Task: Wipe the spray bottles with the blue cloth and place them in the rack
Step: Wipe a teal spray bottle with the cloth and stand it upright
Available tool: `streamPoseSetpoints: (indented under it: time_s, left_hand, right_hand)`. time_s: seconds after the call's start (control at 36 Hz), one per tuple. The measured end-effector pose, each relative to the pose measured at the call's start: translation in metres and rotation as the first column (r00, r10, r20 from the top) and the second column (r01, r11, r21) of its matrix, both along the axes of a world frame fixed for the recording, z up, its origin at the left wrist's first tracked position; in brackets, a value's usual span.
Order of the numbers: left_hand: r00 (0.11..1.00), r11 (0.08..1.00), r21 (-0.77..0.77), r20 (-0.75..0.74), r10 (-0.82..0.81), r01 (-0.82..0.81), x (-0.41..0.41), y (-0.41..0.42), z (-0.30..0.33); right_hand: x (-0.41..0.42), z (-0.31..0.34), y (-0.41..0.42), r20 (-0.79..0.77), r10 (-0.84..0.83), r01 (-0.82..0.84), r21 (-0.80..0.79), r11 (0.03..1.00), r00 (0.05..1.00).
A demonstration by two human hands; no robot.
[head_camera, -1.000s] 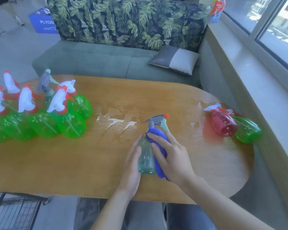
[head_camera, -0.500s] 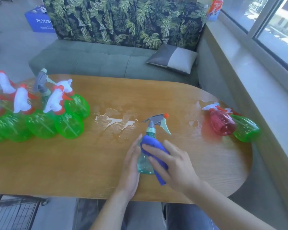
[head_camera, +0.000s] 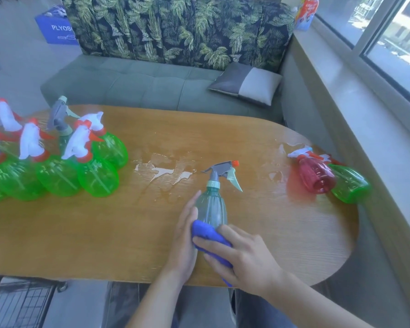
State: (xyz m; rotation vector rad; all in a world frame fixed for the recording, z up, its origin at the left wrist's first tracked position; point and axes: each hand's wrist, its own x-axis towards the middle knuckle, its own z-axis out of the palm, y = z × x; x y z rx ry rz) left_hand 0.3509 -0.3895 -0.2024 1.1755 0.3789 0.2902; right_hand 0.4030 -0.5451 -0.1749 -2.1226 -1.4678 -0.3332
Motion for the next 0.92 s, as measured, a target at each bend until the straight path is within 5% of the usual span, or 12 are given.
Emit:
streamPoseSetpoints:
  time_s: [0.08,0.17,0.28,0.36,0.67,0.92]
  left_hand:
    - [1.0,1.0,-0.026,-0.002,-0.013,0.013,-0.001,-0.001,0.005]
    - [1.0,0.999,-0.043,0.007,0.004,-0.004,-0.003,-0.005,0.013]
    - [1.0,0.999,-0.046,-0.002,-0.001,0.0,-0.006,-0.004,0.017]
    - [1.0,0.997,-0.073,0.007,-0.017,0.018,-0.005,-0.001,0.011]
    - [0.999,0.992,-0.121,0.04,-0.037,0.041,-0.001,-0.001,0.005]
    - [0.998,0.995,-0.083,0.003,-0.058,0.058,0.0,0.0,0.004]
  right_hand:
    - [0.001,0.001,0.001,-0.06,-0.019,0.022,0.042,0.999,0.998]
    - [0.003,0.004,0.001,-0.289,-0.123,0.18,0.18,0.967,0.95]
    - [0.003,0.007,0.004,-0.662,-0.208,0.463,0.235,0.855,0.72]
    - [0.005,0.003,0.006,-0.792,-0.197,0.537,0.187,0.823,0.577]
    - [0.003,-0.002,0.002,-0.877,-0.151,0.548,0.143,0.824,0.457]
    - [0.013,-0.002,-0.002,-0.826,-0.172,0.536,0.177,0.826,0.537]
